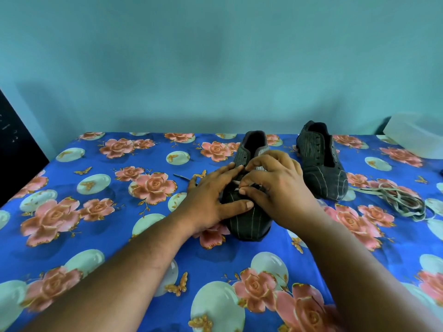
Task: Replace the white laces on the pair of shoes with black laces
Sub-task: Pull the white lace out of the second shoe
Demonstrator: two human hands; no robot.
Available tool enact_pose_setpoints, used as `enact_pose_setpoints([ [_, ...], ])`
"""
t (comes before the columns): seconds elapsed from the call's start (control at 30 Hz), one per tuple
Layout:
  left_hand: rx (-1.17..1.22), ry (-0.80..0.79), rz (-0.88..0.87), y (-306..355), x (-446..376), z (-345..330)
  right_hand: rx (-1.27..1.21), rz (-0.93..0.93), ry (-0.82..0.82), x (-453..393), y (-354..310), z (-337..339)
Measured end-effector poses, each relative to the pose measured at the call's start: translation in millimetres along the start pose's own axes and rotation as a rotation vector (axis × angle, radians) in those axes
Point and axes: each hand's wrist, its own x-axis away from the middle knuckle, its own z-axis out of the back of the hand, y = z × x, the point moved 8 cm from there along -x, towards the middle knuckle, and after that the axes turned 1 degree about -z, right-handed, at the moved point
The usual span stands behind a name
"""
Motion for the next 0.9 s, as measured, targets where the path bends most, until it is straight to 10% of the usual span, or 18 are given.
enact_pose_setpoints([
  [0.3, -0.01, 0.014, -0.005, -4, -2, -1, -0.028, -0.032, 0.022, 0, -2, 3],
  [0.6, 0.014, 0.02, -0.003, -4, -1, 0, -0.392, -0.438, 0.522, 10, 56, 52],
  [0.9, -0.01, 0.034, -0.017, -1, -2, 1, 0.07, -0.043, 0.017, 2, 5, -1],
])
